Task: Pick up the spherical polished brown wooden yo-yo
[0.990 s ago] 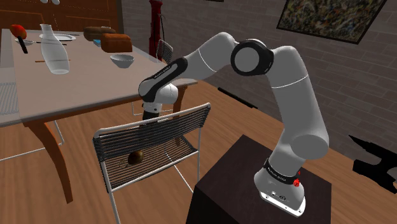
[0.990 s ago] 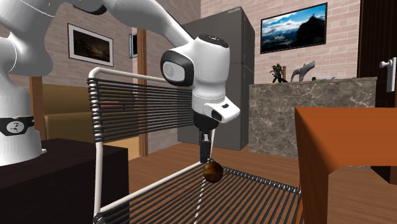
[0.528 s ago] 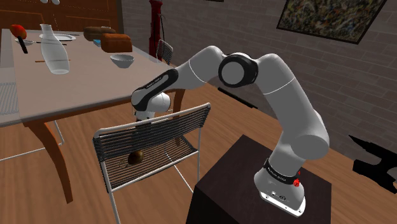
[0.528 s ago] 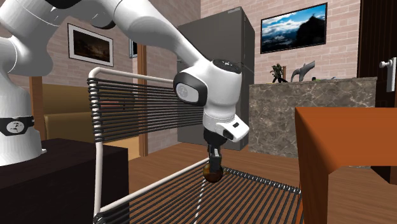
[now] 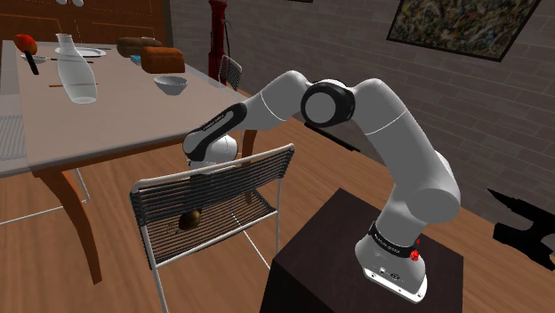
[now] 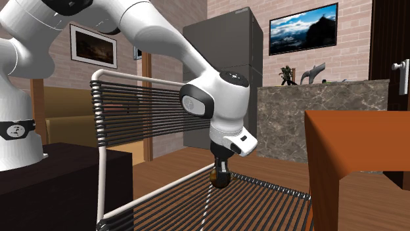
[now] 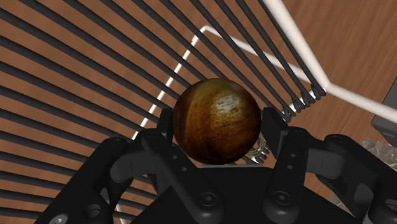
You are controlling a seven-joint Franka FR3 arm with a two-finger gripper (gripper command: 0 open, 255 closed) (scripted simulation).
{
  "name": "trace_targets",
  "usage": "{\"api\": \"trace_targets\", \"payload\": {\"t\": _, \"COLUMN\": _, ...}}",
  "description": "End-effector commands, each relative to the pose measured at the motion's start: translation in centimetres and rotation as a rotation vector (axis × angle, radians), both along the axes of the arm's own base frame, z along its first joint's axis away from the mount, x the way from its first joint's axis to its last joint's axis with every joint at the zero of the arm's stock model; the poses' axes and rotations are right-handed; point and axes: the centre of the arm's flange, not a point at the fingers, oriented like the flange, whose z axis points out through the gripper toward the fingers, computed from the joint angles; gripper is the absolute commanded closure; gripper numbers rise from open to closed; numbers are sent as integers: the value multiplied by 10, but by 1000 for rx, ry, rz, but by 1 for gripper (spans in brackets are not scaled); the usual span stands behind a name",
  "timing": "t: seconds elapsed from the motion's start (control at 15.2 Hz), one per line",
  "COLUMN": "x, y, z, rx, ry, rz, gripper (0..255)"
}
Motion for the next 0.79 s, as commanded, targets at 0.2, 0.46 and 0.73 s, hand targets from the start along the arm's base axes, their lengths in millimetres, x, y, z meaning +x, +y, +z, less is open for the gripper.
{"api": "trace_targets", "payload": {"t": 0.2, "x": 0, "y": 0, "z": -2, "rx": 0, "ry": 2, "rz": 0, "gripper": 255}}
{"api": "trace_targets", "payload": {"t": 0.46, "x": -1, "y": 1, "z": 4, "rx": -1, "ry": 2, "rz": 0, "gripper": 255}}
{"api": "trace_targets", "payload": {"t": 0.73, "x": -1, "y": 1, "z": 25, "rx": 0, "ry": 2, "rz": 0, "gripper": 255}}
